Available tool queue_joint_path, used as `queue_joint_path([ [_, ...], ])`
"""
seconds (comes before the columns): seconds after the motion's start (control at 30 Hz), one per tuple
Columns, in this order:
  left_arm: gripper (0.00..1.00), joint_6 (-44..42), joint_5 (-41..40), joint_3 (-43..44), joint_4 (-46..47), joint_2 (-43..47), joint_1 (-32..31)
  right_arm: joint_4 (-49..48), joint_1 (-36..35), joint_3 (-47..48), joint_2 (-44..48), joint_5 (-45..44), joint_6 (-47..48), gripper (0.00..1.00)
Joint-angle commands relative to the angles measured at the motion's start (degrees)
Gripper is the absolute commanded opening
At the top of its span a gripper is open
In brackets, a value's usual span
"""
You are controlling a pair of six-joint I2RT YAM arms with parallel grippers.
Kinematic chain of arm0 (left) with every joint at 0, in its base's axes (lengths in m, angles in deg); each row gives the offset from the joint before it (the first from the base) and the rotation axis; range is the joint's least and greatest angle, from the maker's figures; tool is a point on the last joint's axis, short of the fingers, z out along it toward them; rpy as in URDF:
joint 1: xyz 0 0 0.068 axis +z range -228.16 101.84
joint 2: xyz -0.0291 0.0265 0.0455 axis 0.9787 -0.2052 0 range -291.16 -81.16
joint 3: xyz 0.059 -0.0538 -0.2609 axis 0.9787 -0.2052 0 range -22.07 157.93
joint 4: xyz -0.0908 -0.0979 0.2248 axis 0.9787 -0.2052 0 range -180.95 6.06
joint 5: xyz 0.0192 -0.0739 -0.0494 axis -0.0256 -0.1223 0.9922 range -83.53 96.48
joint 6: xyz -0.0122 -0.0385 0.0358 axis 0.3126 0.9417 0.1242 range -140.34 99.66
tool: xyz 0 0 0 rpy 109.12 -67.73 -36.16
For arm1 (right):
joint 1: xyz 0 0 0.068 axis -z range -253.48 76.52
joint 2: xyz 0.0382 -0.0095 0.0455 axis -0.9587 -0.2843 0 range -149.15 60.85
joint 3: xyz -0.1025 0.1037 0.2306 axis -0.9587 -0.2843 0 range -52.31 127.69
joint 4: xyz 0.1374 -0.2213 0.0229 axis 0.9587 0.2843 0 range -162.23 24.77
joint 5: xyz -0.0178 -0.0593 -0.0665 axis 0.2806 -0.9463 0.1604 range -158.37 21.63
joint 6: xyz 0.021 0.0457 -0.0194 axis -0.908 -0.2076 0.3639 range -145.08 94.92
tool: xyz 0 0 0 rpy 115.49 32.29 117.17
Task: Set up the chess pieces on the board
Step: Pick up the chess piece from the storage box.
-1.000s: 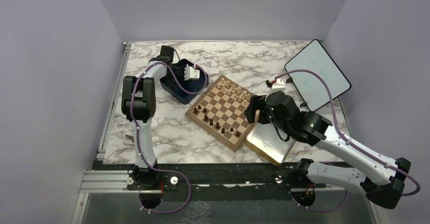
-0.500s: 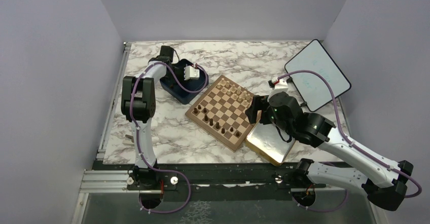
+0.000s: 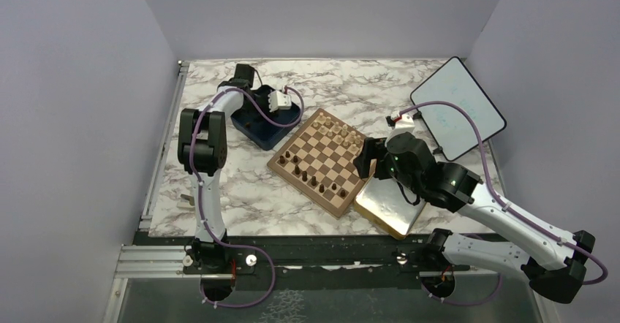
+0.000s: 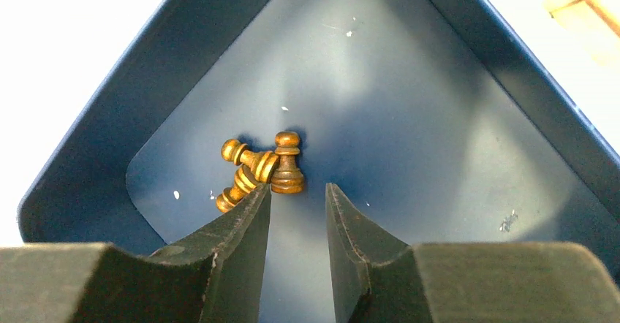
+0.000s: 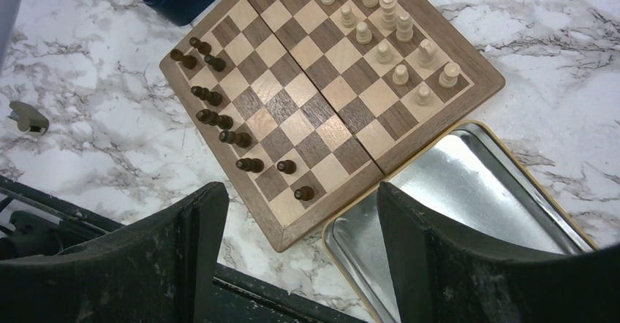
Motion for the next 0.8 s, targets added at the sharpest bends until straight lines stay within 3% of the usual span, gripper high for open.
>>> queue_joint_path([
  [0.0, 0.36, 3.0, -1.8, 0.7, -2.5, -3.9, -1.3, -0.9, -0.4, -0.7, 0.4, -1.0, -0.1, 0.80],
  [0.43, 0.25, 6.2, -2.7, 2.4, -2.3, -5.5, -1.4, -0.9, -0.4, -1.1, 1.0, -1.1, -0.4, 0.80],
  [0.77, 0.24, 11.7, -4.9, 2.8, -1.6, -3.5, -1.4, -0.8, -0.4, -1.1, 1.2, -1.2, -0.5, 0.80],
])
